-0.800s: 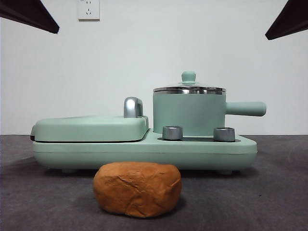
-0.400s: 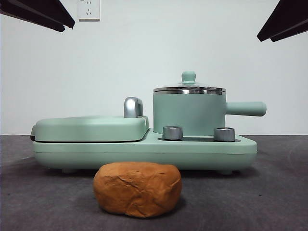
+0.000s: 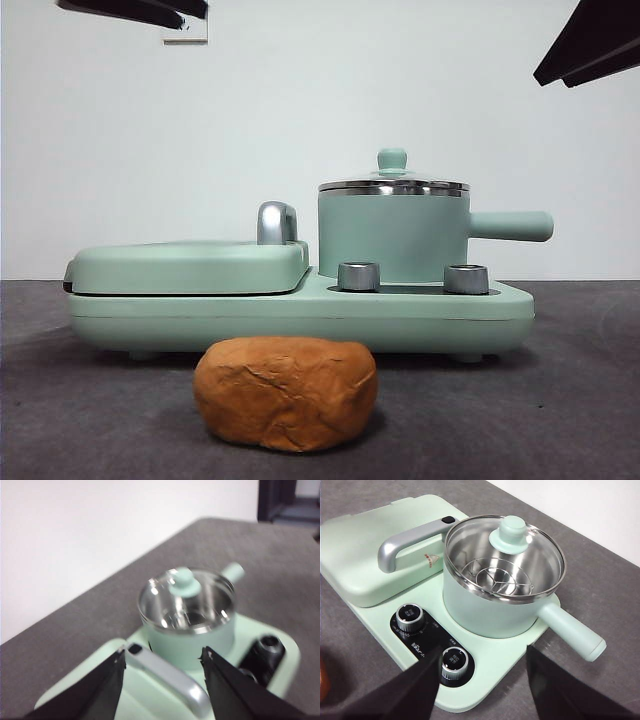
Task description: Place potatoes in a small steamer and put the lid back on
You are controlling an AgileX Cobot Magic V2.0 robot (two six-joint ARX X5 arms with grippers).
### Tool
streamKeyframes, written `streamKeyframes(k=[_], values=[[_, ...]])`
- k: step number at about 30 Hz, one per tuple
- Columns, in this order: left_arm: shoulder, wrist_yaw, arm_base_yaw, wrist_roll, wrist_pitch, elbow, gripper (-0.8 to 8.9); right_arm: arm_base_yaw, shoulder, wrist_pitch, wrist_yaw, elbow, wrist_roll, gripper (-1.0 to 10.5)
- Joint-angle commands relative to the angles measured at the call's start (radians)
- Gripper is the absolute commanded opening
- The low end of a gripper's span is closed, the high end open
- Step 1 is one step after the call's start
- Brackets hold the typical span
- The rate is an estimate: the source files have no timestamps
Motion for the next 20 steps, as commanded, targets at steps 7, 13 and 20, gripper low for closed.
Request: streamKeyframes(k=[7,13,20], values=[[0.2,-0.008,-0.058,-0.159,0.236,0.064,2.45,0.005,0.005,0.012,0.0,0.021,0.017,2.6],[0.355,-0.008,-0.1,-0.159,0.277,0.162,2.46,0.005,0.005,0.013,0.0,0.021,0.017,2.6],[0.531,-0.008,-0.143,-0.158,0.279,0.304,2.47,0.005,0.005,0.012,0.0,0.021,0.017,2.6]])
